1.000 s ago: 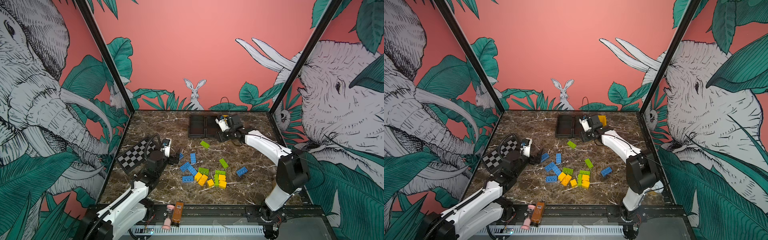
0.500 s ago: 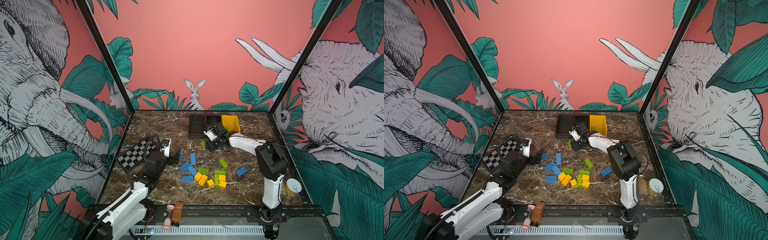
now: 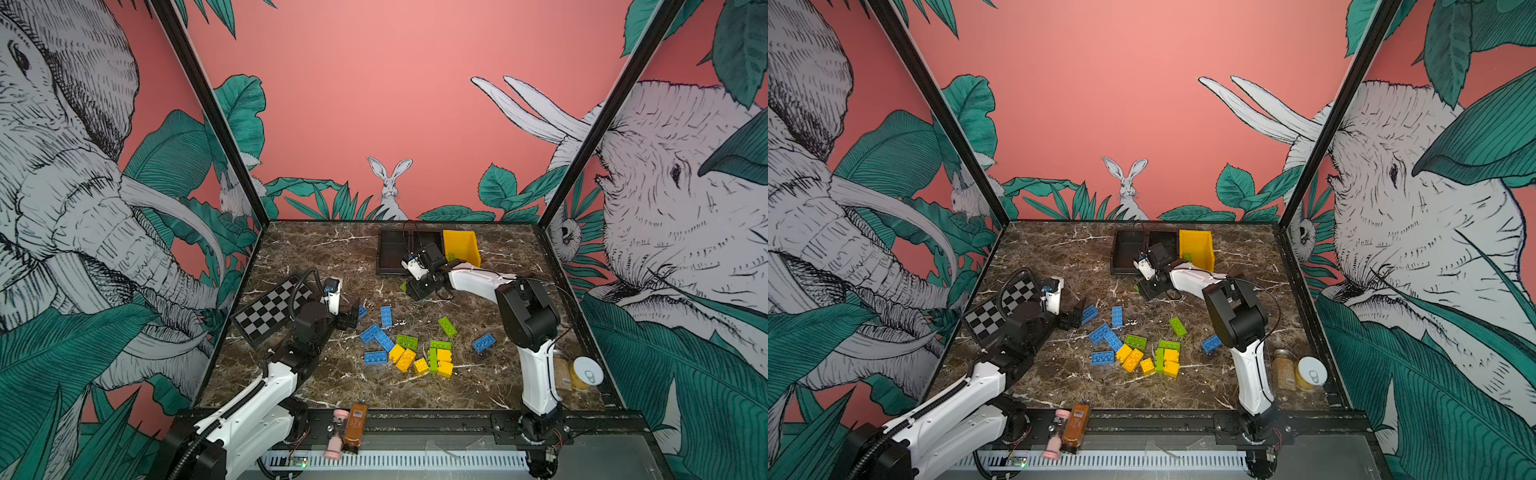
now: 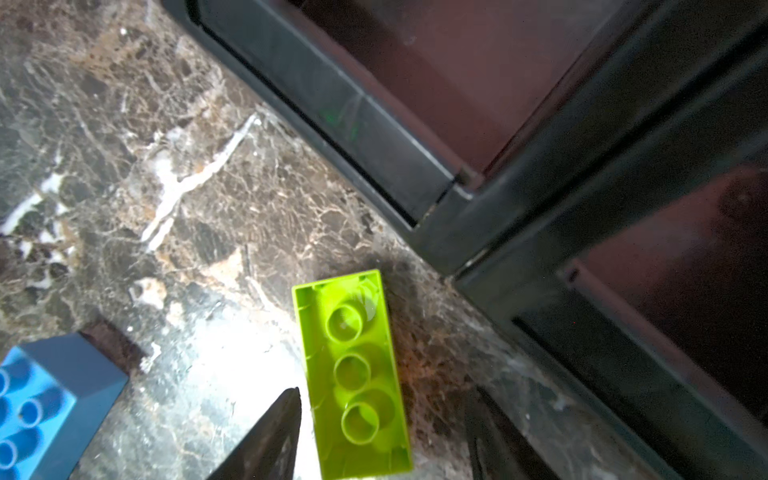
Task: Sort the legos into containers by color
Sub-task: 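Grasp the lime-green brick near the black bins with the right gripper, then carry the brick with the right gripper and drop it into the yellow bin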
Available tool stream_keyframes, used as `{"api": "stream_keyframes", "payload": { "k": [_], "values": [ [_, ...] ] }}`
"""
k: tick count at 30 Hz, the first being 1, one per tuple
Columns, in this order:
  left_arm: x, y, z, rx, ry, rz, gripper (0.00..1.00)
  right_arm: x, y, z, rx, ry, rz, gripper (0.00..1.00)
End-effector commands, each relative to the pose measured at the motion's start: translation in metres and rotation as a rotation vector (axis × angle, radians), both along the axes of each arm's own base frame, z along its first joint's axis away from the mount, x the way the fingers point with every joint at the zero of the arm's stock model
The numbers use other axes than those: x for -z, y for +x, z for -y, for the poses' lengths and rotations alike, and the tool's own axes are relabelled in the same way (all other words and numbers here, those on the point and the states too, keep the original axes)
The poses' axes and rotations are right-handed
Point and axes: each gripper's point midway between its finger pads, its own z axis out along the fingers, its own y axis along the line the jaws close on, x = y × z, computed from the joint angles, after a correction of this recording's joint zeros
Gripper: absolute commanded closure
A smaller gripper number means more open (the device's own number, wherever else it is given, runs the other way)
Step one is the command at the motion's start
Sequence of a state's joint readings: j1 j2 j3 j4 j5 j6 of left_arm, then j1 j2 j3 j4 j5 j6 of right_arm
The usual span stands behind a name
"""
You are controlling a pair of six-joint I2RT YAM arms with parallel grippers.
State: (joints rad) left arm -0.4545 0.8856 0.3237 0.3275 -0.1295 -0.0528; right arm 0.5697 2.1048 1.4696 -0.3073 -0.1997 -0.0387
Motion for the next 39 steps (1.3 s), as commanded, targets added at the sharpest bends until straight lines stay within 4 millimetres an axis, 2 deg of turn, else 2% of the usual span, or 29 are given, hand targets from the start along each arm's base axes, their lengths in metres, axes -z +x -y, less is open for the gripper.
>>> {"api": "stream_keyframes", "payload": {
  "k": [1, 8, 14, 17, 25, 26, 27, 28, 30, 33, 37, 39],
  "values": [
    [-0.002, 0.002, -0.004, -0.020, -0.004, 0.006, 0.01, 0.003, 0.001, -0.008, -0.022, 0.001, -0.003, 0.41],
    [-0.001, 0.002, -0.004, -0.024, 0.003, 0.005, 0.01, 0.002, 0.001, -0.005, -0.006, -0.007, -0.003, 0.57],
    [0.000, 0.003, -0.008, -0.040, 0.025, 0.000, 0.01, -0.013, -0.007, -0.004, -0.017, 0.010, 0.006, 0.64],
    [-0.001, 0.003, -0.007, -0.036, 0.022, 0.002, 0.01, -0.024, -0.015, -0.001, -0.020, 0.025, 0.011, 0.69],
    [0.001, 0.004, -0.005, -0.028, 0.028, -0.008, 0.01, -0.047, -0.041, 0.009, -0.015, 0.065, -0.006, 0.73],
    [0.001, 0.004, -0.005, -0.027, 0.027, -0.008, 0.01, -0.055, -0.042, 0.010, -0.005, 0.079, 0.001, 0.74],
    [0.001, 0.004, -0.005, -0.028, 0.028, -0.009, 0.01, -0.050, -0.050, 0.017, 0.009, 0.081, -0.021, 0.75],
    [0.000, 0.004, -0.005, -0.030, 0.025, -0.005, 0.01, -0.054, -0.050, 0.019, 0.019, 0.098, -0.027, 0.75],
    [0.000, 0.004, -0.006, -0.035, 0.022, -0.003, 0.01, -0.068, -0.047, 0.028, 0.042, 0.141, -0.033, 0.75],
    [0.000, 0.003, -0.008, -0.042, 0.022, -0.001, 0.01, -0.090, -0.030, 0.053, 0.118, 0.180, 0.000, 0.76],
    [0.000, 0.003, -0.007, -0.038, 0.021, -0.001, 0.01, -0.108, -0.001, 0.095, 0.232, 0.185, 0.043, 0.76],
    [-0.001, 0.003, -0.008, -0.041, 0.021, 0.000, 0.01, -0.123, 0.022, 0.114, 0.289, 0.197, 0.091, 0.76]
  ]
}}
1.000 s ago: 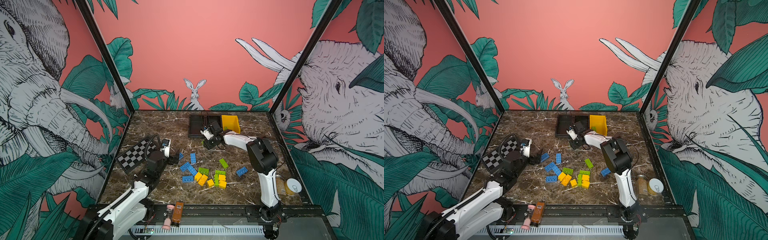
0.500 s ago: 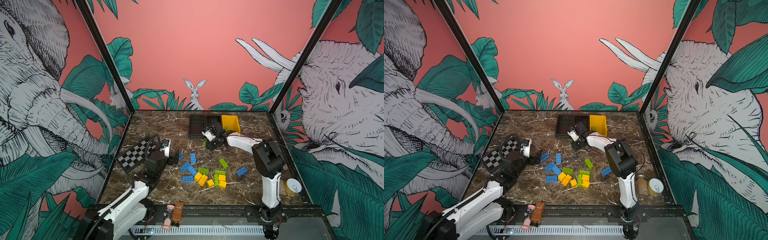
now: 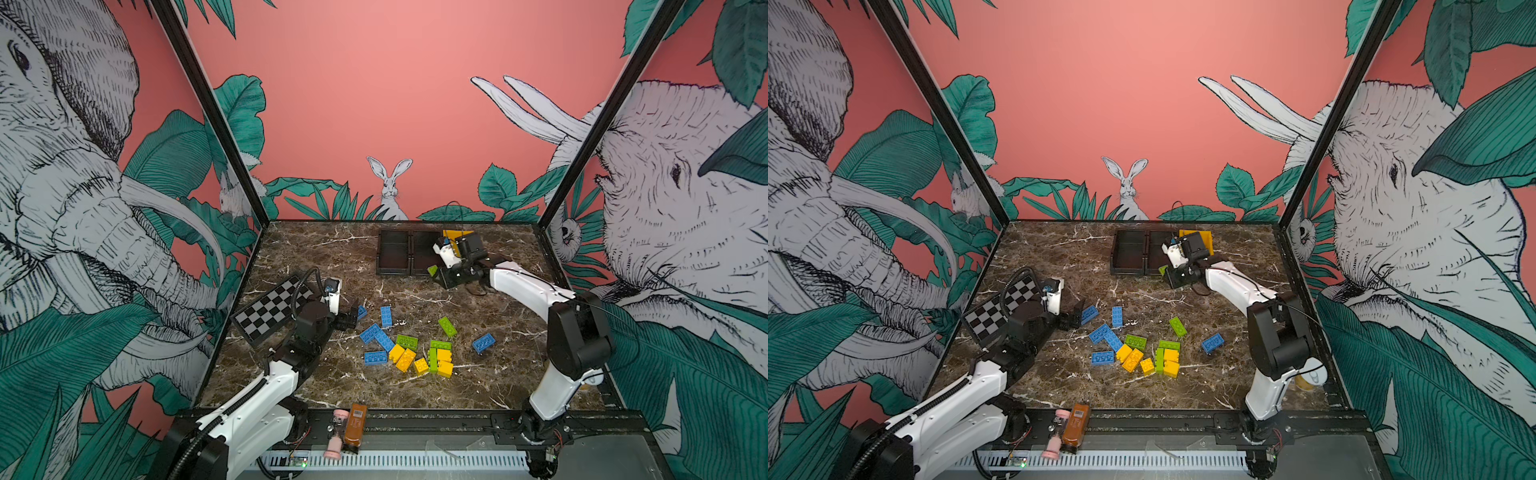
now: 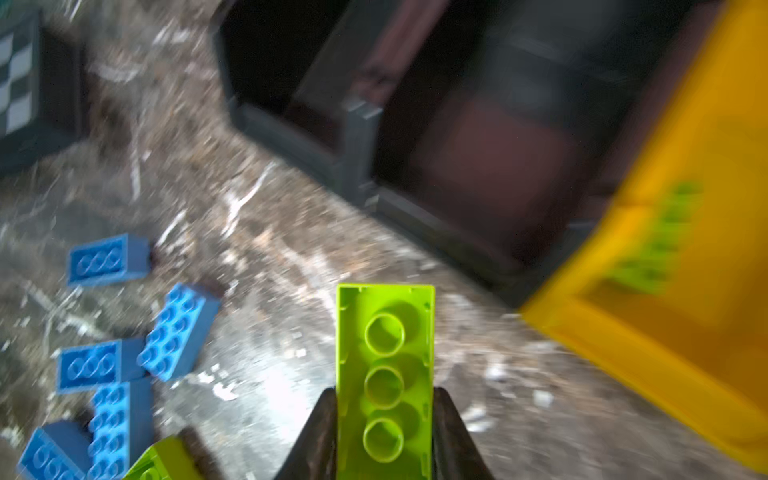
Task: Sort the legos into containers by color
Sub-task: 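Carry the brick with the right gripper and drop it into the yellow bin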
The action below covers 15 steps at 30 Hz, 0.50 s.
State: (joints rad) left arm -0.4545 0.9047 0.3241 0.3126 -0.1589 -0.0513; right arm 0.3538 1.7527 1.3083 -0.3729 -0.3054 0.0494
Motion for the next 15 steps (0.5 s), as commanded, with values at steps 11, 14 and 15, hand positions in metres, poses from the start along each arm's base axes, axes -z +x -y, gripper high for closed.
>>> {"api": "stream_keyframes", "payload": {
  "k": [11, 14, 15],
  "values": [
    [-0.009, 0.002, 0.013, 0.068, -0.023, 0.015, 0.01, -0.016, 0.118, 0.074, 0.260, -0.061, 0.069, 0.75],
    [-0.009, 0.002, 0.009, 0.045, -0.020, 0.014, 0.01, -0.006, 0.134, 0.078, 0.277, -0.097, 0.059, 0.74],
    [-0.010, 0.002, 0.008, 0.042, -0.018, 0.018, 0.01, -0.001, 0.137, 0.080, 0.286, -0.116, 0.053, 0.74]
  ]
}}
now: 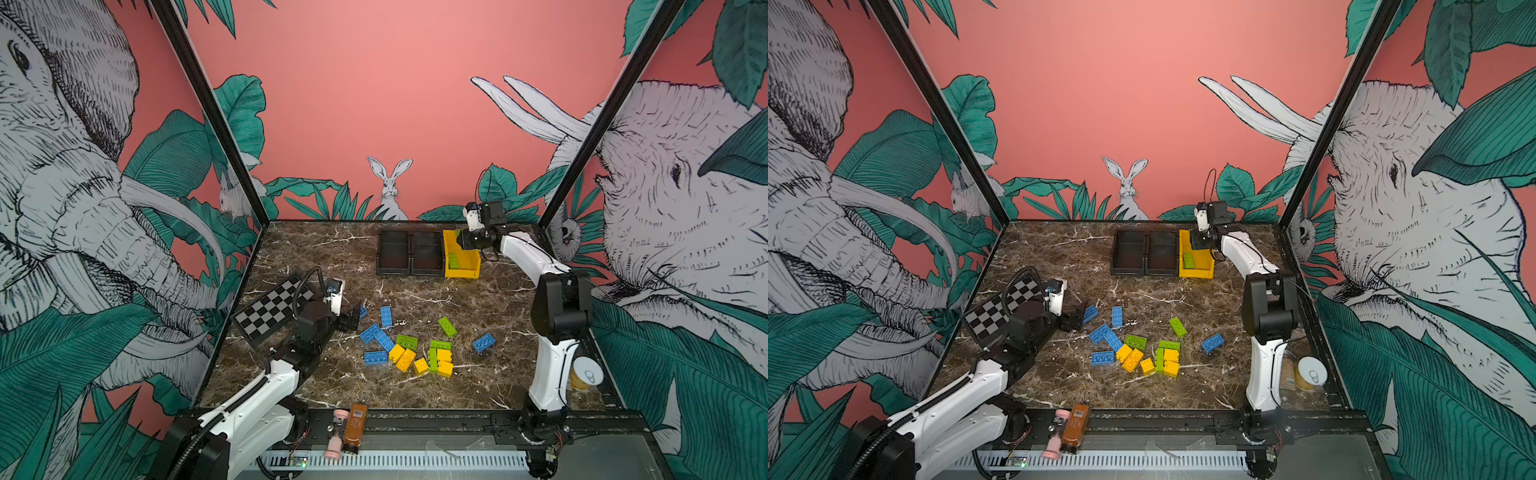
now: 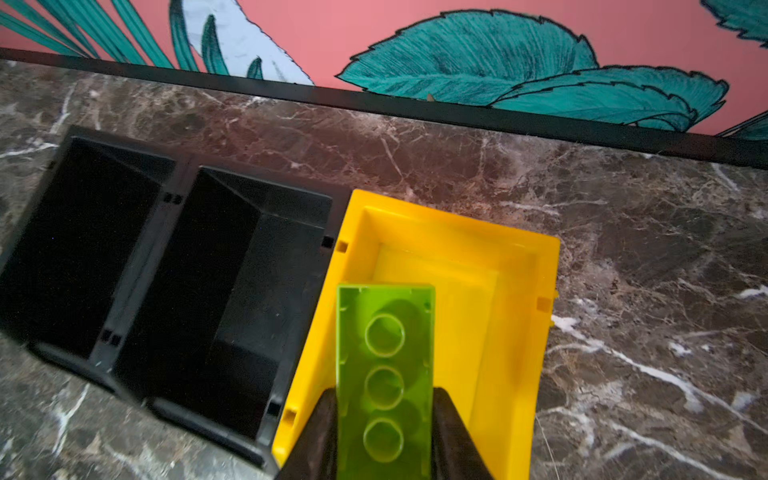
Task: Sort the legos into containers by color
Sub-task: 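Carry the brick with the right gripper and drop it into the yellow bin, then lower the right gripper onto a lime-green brick in the pile and grasp it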
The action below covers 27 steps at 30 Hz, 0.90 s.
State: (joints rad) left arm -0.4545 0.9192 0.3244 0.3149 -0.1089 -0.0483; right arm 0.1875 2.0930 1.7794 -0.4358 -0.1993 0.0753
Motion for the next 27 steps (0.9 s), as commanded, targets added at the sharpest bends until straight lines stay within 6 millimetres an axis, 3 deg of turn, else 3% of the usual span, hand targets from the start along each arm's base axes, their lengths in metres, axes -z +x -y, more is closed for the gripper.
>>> {"api": "stream_keyframes", "payload": {
  "k": [1, 8, 10, 13, 17, 22, 27],
  "values": [
    [-0.014, 0.003, -0.002, -0.011, -0.010, 0.035, 0.01, 0.011, 0.008, 0.010, 0.038, -0.069, -0.038, 0.73],
    [-0.014, 0.003, -0.001, -0.012, -0.016, 0.036, 0.01, 0.034, 0.012, 0.012, 0.048, -0.083, -0.077, 0.70],
    [-0.014, 0.003, -0.001, -0.010, -0.014, 0.034, 0.01, 0.035, 0.011, 0.012, 0.053, -0.082, -0.077, 0.63],
    [-0.014, 0.003, -0.002, -0.011, -0.014, 0.035, 0.01, 0.026, 0.008, 0.012, 0.047, -0.083, -0.063, 0.46],
    [-0.013, 0.002, 0.001, 0.002, -0.021, 0.028, 0.01, 0.002, -0.006, 0.012, 0.026, -0.091, -0.033, 0.39],
    [-0.014, 0.002, 0.001, 0.002, -0.023, 0.028, 0.01, -0.023, -0.064, 0.001, -0.058, -0.084, -0.036, 0.39],
    [-0.012, 0.003, 0.001, 0.001, -0.022, 0.022, 0.01, -0.010, -0.157, -0.032, -0.162, -0.057, -0.135, 0.38]
  ]
}}
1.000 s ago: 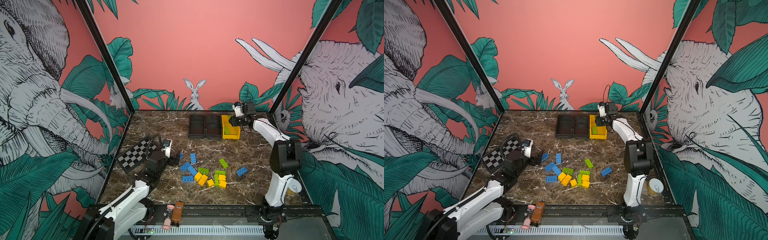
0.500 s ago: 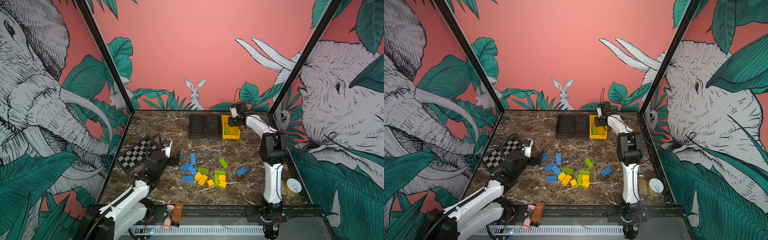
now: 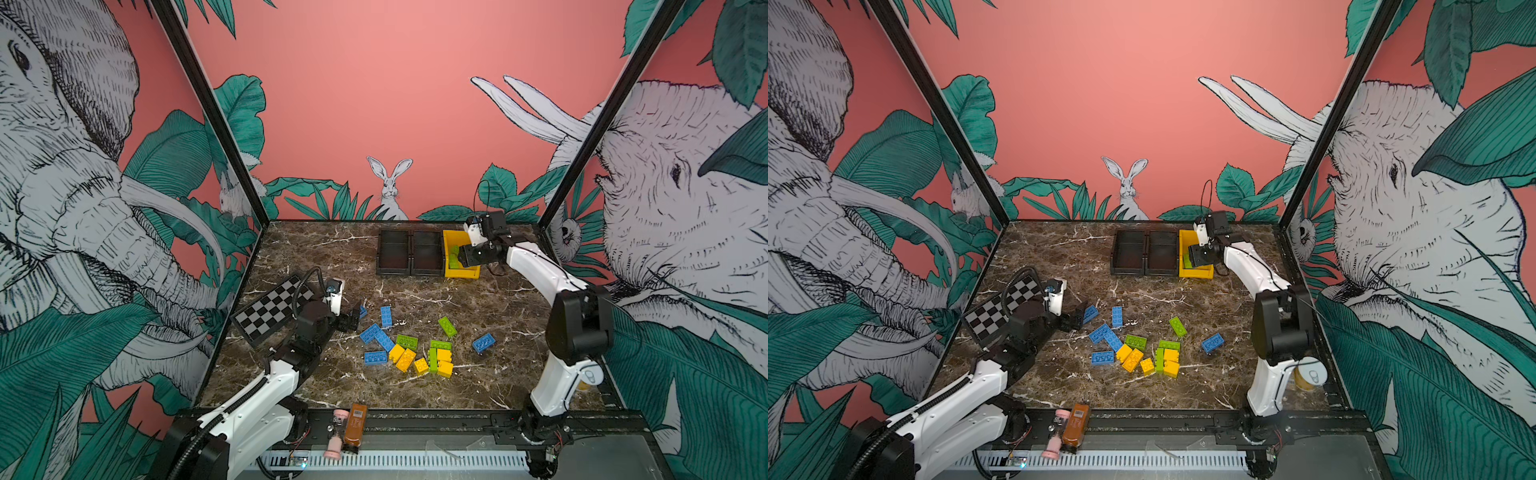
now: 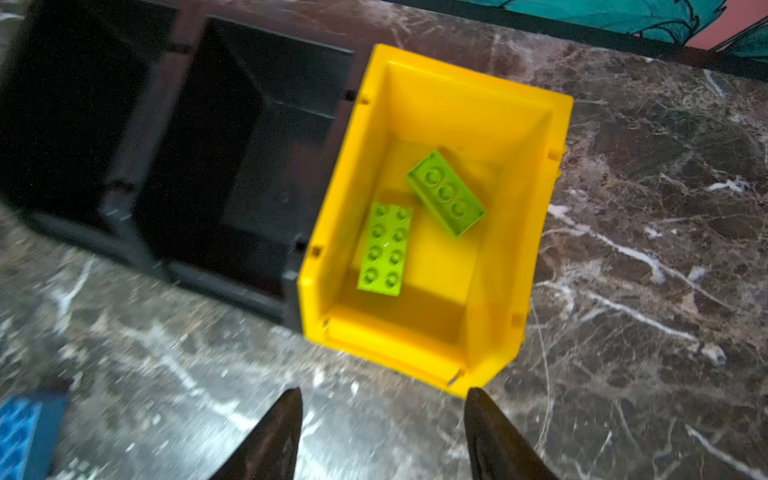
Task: Sort the legos into containers by color
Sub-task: 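Lower the right gripper onto a lime-green brick in the pile and grasp it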
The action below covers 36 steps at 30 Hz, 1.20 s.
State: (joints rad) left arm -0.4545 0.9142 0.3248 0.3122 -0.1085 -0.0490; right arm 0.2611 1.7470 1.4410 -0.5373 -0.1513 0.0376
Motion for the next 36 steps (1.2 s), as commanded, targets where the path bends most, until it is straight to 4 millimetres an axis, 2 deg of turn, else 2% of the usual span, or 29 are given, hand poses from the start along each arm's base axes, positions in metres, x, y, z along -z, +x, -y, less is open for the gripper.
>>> {"api": "stream_keyframes", "payload": {
  "k": [1, 2, 3, 5, 11, 18, 20, 24, 31, 36],
  "values": [
    [-0.011, 0.003, 0.002, 0.003, -0.019, 0.020, 0.01, 0.017, -0.066, -0.031, -0.101, 0.018, -0.098, 0.38],
    [-0.012, 0.002, 0.002, 0.006, -0.026, 0.022, 0.01, 0.033, -0.083, -0.035, -0.107, -0.001, -0.140, 0.38],
    [-0.013, 0.001, 0.002, 0.007, -0.036, 0.032, 0.01, 0.028, -0.096, -0.040, -0.117, 0.004, -0.120, 0.38],
    [-0.014, 0.000, 0.002, 0.008, -0.042, 0.043, 0.01, 0.037, -0.114, -0.047, -0.121, -0.001, -0.128, 0.38],
    [-0.013, 0.001, 0.003, 0.009, -0.028, 0.026, 0.01, 0.064, -0.141, -0.061, -0.156, -0.053, -0.169, 0.38],
    [-0.014, 0.001, 0.002, 0.009, -0.027, 0.029, 0.01, 0.085, -0.144, -0.070, -0.192, -0.077, -0.221, 0.37],
    [-0.015, 0.001, 0.002, 0.012, -0.028, 0.031, 0.01, 0.100, -0.147, -0.072, -0.204, -0.089, -0.259, 0.37],
    [-0.014, 0.000, 0.004, 0.021, -0.028, 0.031, 0.01, 0.114, -0.149, -0.069, -0.206, -0.121, -0.294, 0.37],
    [-0.013, 0.001, 0.006, 0.028, -0.032, 0.029, 0.01, 0.126, -0.153, -0.067, -0.205, -0.124, -0.312, 0.38],
    [-0.014, 0.000, 0.008, 0.040, -0.037, 0.031, 0.01, 0.133, -0.153, -0.066, -0.191, -0.123, -0.311, 0.42]
  ]
}}
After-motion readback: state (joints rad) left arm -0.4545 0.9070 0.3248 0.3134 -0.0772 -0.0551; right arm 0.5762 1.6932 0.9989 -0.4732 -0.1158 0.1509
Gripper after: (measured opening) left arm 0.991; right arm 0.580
